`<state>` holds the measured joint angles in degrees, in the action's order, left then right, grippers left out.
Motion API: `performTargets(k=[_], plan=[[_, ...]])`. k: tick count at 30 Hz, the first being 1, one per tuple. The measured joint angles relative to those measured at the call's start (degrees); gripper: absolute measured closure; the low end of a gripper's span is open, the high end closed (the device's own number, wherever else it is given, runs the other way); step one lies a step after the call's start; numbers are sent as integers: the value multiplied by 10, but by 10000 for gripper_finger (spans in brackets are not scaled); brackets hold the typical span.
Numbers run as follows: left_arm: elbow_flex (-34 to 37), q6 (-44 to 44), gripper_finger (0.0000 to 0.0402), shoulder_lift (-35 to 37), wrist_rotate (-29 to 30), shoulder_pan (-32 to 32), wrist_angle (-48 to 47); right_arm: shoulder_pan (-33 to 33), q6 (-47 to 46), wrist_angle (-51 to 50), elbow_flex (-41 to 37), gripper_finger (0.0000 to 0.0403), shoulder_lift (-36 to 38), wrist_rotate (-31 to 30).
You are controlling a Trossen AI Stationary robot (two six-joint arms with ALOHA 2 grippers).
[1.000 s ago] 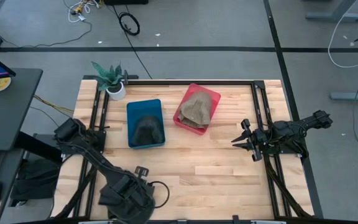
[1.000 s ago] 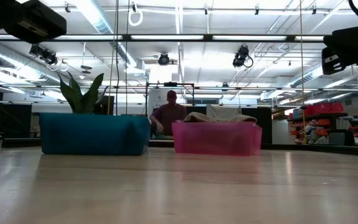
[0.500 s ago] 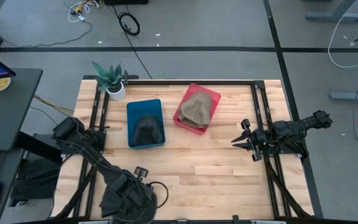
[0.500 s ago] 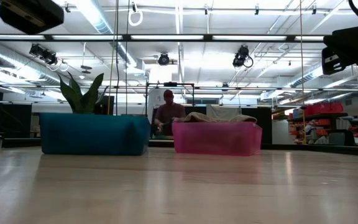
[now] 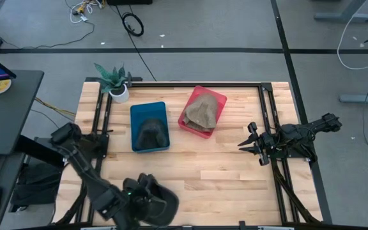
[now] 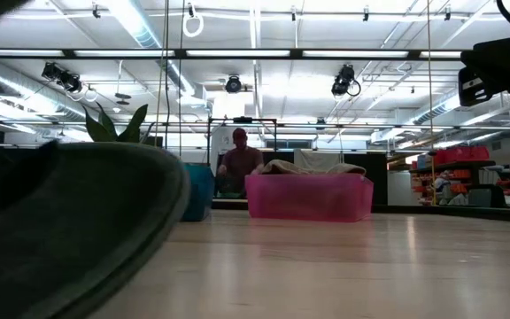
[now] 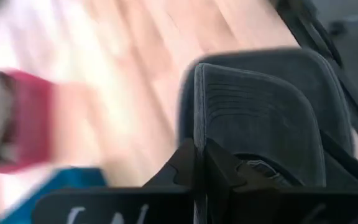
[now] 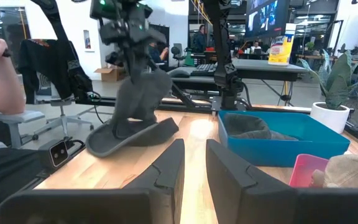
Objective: Pick & Place hat
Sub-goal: Put the top black cap into the blue bin
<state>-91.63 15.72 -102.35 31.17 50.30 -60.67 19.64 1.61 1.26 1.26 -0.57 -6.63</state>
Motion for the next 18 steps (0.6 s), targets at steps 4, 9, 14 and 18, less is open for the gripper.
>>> performTargets(k=[4,9,14,18], plan=[[-22,-27,381,0,117,32,-11,0,0,0,0,332,0,0],[-30,-54,388,0,283,62,-20,0,0,0,0,332,0,0],[-30,-59,384,0,405,72,-29,0,0,0,0,332,0,0],[-30,-38,387,0,462,71,-54,0,0,0,0,332,0,0]])
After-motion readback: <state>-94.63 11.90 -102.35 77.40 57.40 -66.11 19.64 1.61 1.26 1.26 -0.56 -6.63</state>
